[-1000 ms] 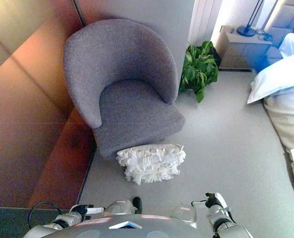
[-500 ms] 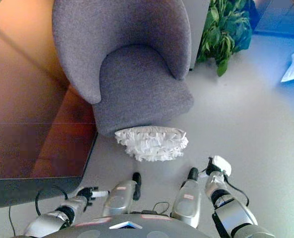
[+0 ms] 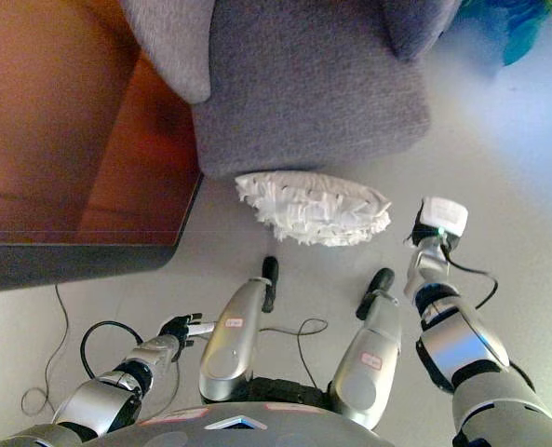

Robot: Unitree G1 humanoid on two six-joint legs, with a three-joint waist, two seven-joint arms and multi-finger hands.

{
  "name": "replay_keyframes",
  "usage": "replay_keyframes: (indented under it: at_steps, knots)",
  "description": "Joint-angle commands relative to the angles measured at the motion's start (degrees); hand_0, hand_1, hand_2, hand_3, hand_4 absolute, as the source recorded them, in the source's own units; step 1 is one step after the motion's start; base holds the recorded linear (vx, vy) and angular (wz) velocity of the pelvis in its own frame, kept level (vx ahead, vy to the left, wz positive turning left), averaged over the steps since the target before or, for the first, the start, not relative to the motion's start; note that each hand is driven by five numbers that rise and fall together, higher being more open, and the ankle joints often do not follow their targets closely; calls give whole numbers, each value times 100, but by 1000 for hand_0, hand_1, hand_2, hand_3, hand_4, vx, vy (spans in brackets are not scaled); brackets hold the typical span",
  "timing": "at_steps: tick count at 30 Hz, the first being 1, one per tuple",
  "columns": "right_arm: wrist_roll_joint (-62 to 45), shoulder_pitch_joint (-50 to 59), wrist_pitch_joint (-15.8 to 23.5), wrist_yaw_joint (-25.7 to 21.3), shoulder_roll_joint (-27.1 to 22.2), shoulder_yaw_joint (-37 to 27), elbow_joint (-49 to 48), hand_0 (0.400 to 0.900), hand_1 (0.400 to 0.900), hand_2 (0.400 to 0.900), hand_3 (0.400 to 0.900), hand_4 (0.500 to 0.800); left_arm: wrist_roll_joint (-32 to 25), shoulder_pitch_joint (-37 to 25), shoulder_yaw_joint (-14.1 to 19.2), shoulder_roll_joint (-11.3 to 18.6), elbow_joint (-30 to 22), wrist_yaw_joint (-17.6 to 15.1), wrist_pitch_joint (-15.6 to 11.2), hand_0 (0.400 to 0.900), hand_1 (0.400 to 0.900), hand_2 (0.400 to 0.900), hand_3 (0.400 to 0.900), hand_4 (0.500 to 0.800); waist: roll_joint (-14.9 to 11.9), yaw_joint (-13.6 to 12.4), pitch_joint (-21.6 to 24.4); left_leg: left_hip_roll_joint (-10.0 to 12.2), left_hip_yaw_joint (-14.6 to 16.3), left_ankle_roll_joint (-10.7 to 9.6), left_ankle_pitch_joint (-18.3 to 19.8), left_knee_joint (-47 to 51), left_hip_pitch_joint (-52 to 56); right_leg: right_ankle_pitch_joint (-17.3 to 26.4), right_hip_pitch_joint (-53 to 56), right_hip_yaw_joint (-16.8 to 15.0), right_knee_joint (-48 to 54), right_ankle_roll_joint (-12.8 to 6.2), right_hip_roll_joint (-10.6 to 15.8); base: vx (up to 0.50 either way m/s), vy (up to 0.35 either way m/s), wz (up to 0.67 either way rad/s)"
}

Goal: Pick up the pillow and put it on the sofa.

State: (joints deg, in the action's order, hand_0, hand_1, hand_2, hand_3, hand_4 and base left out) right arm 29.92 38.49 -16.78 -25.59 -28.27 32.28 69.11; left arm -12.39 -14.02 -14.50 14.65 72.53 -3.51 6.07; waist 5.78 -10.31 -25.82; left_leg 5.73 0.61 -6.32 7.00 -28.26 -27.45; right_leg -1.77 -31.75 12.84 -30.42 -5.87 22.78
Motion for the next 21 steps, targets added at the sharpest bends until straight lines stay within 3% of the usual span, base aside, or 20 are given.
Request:
replay_keyframes:
  at_steps: [1, 11, 21]
  knots:
    - [25, 461, 22, -1, -563, 64, -210, 900, 900, 900, 900, 800, -171, 542, -92, 550, 73, -37, 14, 900, 900, 900, 900, 800, -83, -190, 52, 218, -357, -21, -256, 148, -73, 460, 102, -652, 105, -497, 616, -8, 32, 18]
    - [-265, 984, 70, 118, -944, 255, -262, 900, 900, 900, 900, 800, -342, 836, -126, 457, -120, 141, -127, 900, 900, 900, 900, 800, 184, -267, -83, 100, -353, -3, -203, -250, -674, 235, -447, -857, -388, -430, 647, -5, 76, 6]
    - [-782, 1360, 649, 679, -1072, 290, -587, 900, 900, 900, 900, 800, -461, 1074, -231, 380, -377, 187, -272, 900, 900, 900, 900, 800, 340, -294, -226, -29, -364, 30, -175, -591, -1135, 95, -947, -1013, -822, -341, 585, -30, 47, 1]
